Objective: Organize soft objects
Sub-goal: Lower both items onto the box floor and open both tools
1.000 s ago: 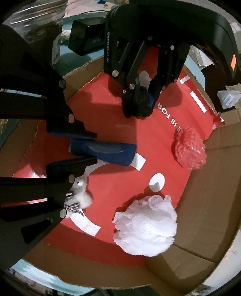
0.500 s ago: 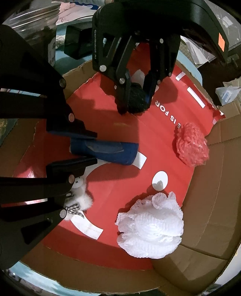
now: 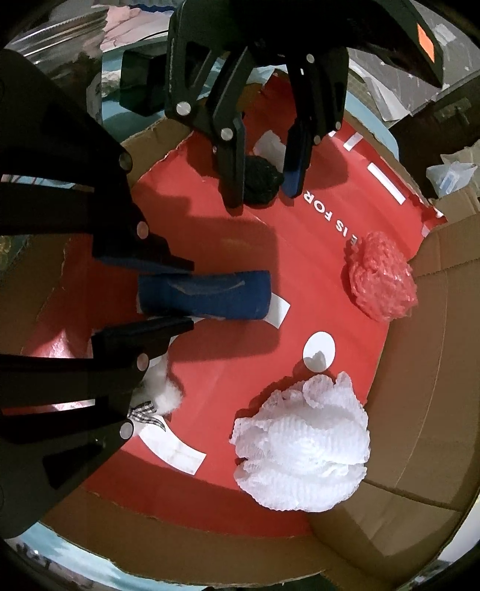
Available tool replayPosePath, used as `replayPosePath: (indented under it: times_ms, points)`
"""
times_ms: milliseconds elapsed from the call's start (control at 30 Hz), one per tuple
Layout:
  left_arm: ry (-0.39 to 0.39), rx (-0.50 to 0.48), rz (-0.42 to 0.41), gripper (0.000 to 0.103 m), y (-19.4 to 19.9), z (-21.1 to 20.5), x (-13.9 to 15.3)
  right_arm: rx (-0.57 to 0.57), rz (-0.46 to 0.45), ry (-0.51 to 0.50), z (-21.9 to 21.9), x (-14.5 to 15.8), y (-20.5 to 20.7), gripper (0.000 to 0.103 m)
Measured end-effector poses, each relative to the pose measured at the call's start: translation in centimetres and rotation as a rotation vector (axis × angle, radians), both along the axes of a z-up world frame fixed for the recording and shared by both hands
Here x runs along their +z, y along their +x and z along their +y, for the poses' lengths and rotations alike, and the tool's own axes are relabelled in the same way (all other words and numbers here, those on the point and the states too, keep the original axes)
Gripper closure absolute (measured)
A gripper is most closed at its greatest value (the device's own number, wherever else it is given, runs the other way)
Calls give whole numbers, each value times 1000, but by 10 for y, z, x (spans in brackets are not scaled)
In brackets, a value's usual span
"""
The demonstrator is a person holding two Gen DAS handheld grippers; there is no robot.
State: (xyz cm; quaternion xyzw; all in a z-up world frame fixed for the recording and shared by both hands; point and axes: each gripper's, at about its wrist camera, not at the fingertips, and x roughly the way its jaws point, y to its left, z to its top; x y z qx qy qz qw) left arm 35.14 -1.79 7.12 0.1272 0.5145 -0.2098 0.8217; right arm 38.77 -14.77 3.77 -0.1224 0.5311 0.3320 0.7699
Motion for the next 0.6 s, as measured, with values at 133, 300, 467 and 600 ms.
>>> replayPosePath:
  times_ms: [133, 300, 467, 600]
  points:
    - [-22, 12, -31, 42, -9, 5, 14, -19, -5, 20, -5, 7, -1, 80]
    - [-43, 22, -85, 40, -28, 11, 34, -38, -27, 43, -8, 20, -9, 72]
    - [-82, 50, -131, 35, -50, 20, 57, -74, -120, 64, -12, 42, -25, 29]
    - [-119, 71, -200, 25, -75, 25, 78, -99, -156, 117, -24, 71, -42, 29]
